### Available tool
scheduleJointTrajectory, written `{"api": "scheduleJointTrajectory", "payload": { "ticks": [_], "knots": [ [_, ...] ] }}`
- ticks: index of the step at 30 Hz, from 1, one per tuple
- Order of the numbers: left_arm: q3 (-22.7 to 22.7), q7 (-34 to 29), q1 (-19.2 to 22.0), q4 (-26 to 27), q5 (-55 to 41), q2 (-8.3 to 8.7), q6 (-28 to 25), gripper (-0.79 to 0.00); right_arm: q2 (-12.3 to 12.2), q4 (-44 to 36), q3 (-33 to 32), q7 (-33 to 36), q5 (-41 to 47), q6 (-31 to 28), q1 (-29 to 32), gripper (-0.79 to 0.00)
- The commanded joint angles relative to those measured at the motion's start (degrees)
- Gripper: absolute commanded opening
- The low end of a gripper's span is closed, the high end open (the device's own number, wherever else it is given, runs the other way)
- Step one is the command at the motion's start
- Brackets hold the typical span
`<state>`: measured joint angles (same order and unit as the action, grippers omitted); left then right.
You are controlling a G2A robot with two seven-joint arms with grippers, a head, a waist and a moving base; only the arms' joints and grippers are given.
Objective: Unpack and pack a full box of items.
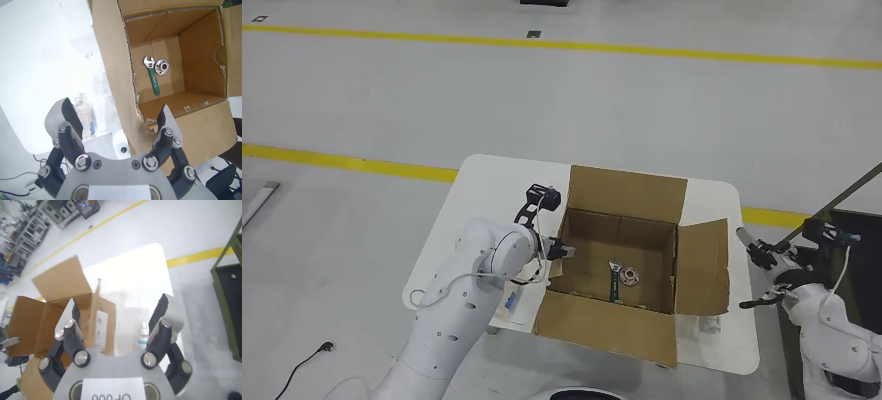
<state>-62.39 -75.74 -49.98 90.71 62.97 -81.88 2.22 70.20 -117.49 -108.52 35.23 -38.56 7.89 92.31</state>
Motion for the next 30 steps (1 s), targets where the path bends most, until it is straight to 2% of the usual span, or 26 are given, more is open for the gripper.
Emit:
{"api": "scheduleJointTrajectory", "payload": {
  "ticks": [1,4,7,11,16,18,20,28,30],
  "knots": [
    [-0.03,0.16,-0.07,0.08,-0.1,0.04,0.12,0.0,0.16,-3.48,2.88,0.89,1.48,1.2,-0.47,-0.785],
    [-0.06,0.4,-0.22,0.27,-0.22,0.1,0.36,0.0,0.17,-5.44,9.75,3.04,-2.26,2.35,-2.19,-0.785],
    [-0.32,0.57,-0.43,0.59,-0.21,0.22,0.6,0.0,0.27,-2.47,18.55,5.67,-9.57,4.69,-5.93,-0.785],
    [-1.03,0.7,-0.88,0.81,-0.19,0.44,0.95,0.0,0.84,6.81,29.73,10.16,-15.87,6.32,-13.22,-0.785],
    [-1.46,0.63,-1.14,1.13,-0.32,0.66,0.9,0.0,1.79,20.26,39.88,13.8,-27.41,8.77,-22.56,-0.785],
    [-1.64,0.68,-1.1,1.05,-0.33,0.74,0.87,0.0,2.39,24.93,42.95,15.3,-28.98,9.57,-25.72,-0.785],
    [-1.74,0.71,-1.01,0.93,-0.38,0.8,0.86,0.0,2.75,27.65,44.76,15.45,-30.96,10.31,-27.37,-0.785],
    [-2.64,0.46,-0.78,0.39,-0.18,1.15,1.17,0.0,2.75,27.65,44.76,15.45,-30.96,10.31,-27.37,-0.785],
    [-2.8,0.55,-0.8,0.16,-0.3,1.22,1.13,0.0,2.58,27.75,45.33,16.12,-32.49,7.93,-26.63,-0.763]
  ]
}}
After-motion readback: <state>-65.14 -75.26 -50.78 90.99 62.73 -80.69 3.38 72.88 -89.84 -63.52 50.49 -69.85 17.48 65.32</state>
